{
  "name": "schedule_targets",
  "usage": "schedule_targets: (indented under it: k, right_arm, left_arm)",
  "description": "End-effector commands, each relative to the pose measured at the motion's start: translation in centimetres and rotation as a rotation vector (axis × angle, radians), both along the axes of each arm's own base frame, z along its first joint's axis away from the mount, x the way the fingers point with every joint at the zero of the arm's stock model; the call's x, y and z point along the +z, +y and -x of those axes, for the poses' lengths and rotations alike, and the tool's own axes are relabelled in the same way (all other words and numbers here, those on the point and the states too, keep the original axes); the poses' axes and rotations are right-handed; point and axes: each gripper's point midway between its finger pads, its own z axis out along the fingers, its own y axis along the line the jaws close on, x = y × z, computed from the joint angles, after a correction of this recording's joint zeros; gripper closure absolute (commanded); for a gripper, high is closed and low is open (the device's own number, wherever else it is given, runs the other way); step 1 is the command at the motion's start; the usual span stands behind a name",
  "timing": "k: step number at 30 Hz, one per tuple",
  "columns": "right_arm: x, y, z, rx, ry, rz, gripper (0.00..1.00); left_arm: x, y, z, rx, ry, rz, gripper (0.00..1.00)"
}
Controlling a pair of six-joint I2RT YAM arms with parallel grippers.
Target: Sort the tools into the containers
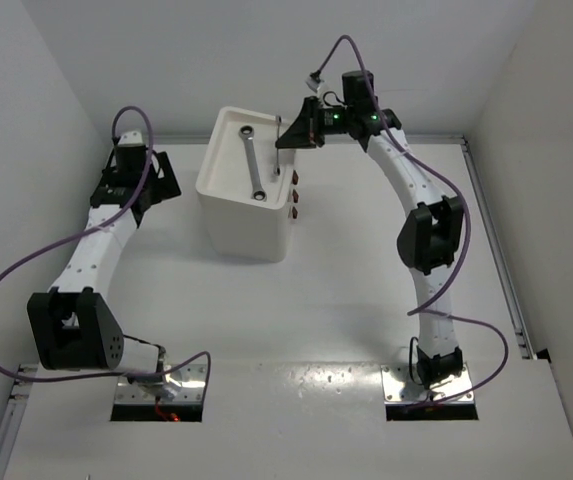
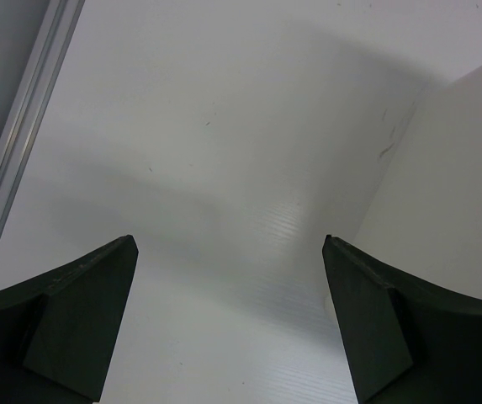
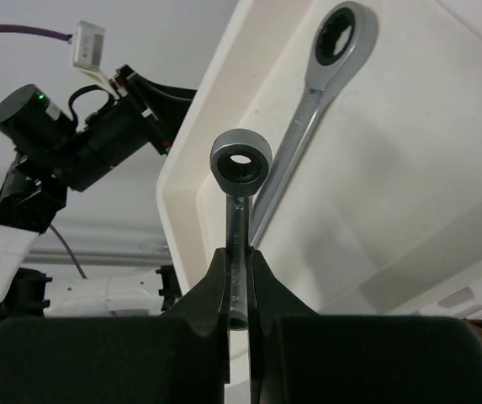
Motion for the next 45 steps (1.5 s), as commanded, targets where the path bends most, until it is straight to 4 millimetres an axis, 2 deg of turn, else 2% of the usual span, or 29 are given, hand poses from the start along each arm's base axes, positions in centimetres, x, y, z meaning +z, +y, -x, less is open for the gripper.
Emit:
schedule_targets:
  k: [1, 4, 8, 9, 12, 13, 16, 21, 22, 25, 27, 28, 29, 30, 31, 32, 33, 34, 35, 36, 37, 39, 40, 41, 42, 43, 45]
  right_arm:
    - [2.4, 0.4, -0.8, -0.006, -0.079, -0.034, 1.0]
    - [1.2, 1.3, -0.6, 0.007, -0.064, -0.02, 1.0]
    - [0.3, 1.9, -0.9, 0.0, -0.056, -0.009, 0.8]
    - [0.3, 1.9, -0.9, -0.001, -0.056, -0.009, 0.8]
    - [0.0, 1.9, -1.0, 0.002, -0.056, -0.004, 0.67]
    - [-0.1, 1.9, -1.1, -0.006, -0.058, 0.0, 0.58]
    - [-0.1, 1.9, -1.1, -0.007, -0.058, 0.0, 0.53]
    - [4.0, 1.4, -0.5, -0.019, -0.169, -0.015, 0.53]
    - [5.8, 0.7, -0.2, -0.037, -0.203, -0.023, 0.52]
    - [7.5, -2.3, -0.7, -0.126, -0.283, 0.046, 0.52]
    - [9.5, -5.9, -1.2, -0.217, -0.388, 0.116, 0.51]
    - [8.6, -8.5, -1.6, -0.265, -0.361, 0.169, 0.49]
    - [8.3, -9.0, -1.1, -0.272, -0.367, 0.205, 0.47]
    - [8.0, -12.7, -1.9, -0.348, -0.412, 0.294, 0.46]
    - [6.9, -14.8, -1.7, -0.38, -0.381, 0.353, 0.46]
    - [5.2, -19.0, -2.4, -0.448, -0.367, 0.439, 0.44]
    - [5.5, -21.4, -1.9, -0.485, -0.374, 0.471, 0.44]
    - [4.9, -23.5, -1.6, -0.507, -0.356, 0.497, 0.44]
    - [2.7, -27.7, -1.2, -0.549, -0.312, 0.574, 0.44]
    - [1.6, -29.4, -0.7, -0.554, -0.303, 0.614, 0.44]
    - [-0.5, -32.4, 0.6, -0.585, -0.259, 0.68, 0.44]
    - [-3.0, -34.7, 2.1, -0.564, -0.276, 0.754, 0.43]
    - [-5.6, -35.7, 3.6, -0.562, -0.242, 0.805, 0.43]
    - [-7.1, -36.9, 4.5, -0.568, -0.22, 0.83, 0.43]
    - [-8.5, -37.6, 5.3, -0.551, -0.213, 0.868, 0.43]
    - [-11.3, -37.9, 6.6, -0.534, -0.164, 0.881, 0.43]
    - [-12.7, -38.9, 7.6, -0.558, -0.154, 0.908, 0.43]
  left_arm:
    - [1.3, 0.2, 0.4, -0.004, -0.035, -0.007, 0.01]
    - [1.5, 0.4, 0.8, -0.002, -0.034, -0.021, 0.01]
    - [1.9, 0.4, 0.9, -0.002, -0.043, -0.021, 0.01]
    - [1.9, 0.4, 0.9, -0.002, -0.043, -0.021, 0.01]
    - [1.9, 0.4, 0.9, -0.002, -0.043, -0.021, 0.01]
    - [1.5, 0.4, 1.0, -0.002, -0.034, -0.021, 0.01]
    - [1.5, 0.4, 1.0, -0.002, -0.034, -0.021, 0.01]
    - [1.9, 0.4, 1.1, 0.003, -0.047, -0.014, 0.01]
    - [2.3, 0.4, 0.9, 0.003, -0.058, -0.014, 0.01]
    - [3.3, 1.1, 0.8, 0.03, -0.074, -0.046, 0.01]
    - [3.7, 1.3, 0.8, 0.029, -0.078, -0.064, 0.01]
    - [4.4, 1.4, 0.6, 0.019, -0.088, -0.081, 0.01]
    - [4.1, 1.6, 0.5, 0.022, -0.076, -0.094, 0.01]
    - [5.1, 1.6, 0.2, 0.024, -0.1, -0.094, 0.0]
    - [5.2, 2.1, 0.0, 0.034, -0.1, -0.095, 0.0]
    - [5.0, 2.3, -0.3, 0.029, -0.091, -0.098, 0.0]
    - [4.8, 2.4, -0.4, 0.018, -0.073, -0.112, 0.0]
    - [5.0, 2.5, -0.7, 0.009, -0.06, -0.124, 0.0]
    - [4.7, 2.3, -0.9, -0.008, -0.041, -0.125, 0.0]
    - [3.9, 2.4, -1.2, -0.015, -0.013, -0.131, 0.0]
    - [4.0, 2.9, -1.4, -0.01, -0.011, -0.139, 0.0]
    - [3.7, 2.9, -1.7, -0.01, -0.008, -0.139, 0.0]
    - [3.5, 3.0, -2.0, -0.017, -0.004, -0.149, 0.0]
    - [3.5, 3.0, -2.0, -0.018, -0.004, -0.149, 0.0]
    - [2.6, 3.0, -2.2, -0.019, 0.011, -0.148, 0.0]
    - [1.7, 3.2, -2.3, -0.013, 0.03, -0.152, 0.0]
    - [0.4, 3.2, -2.0, -0.02, 0.062, -0.157, 0.0]
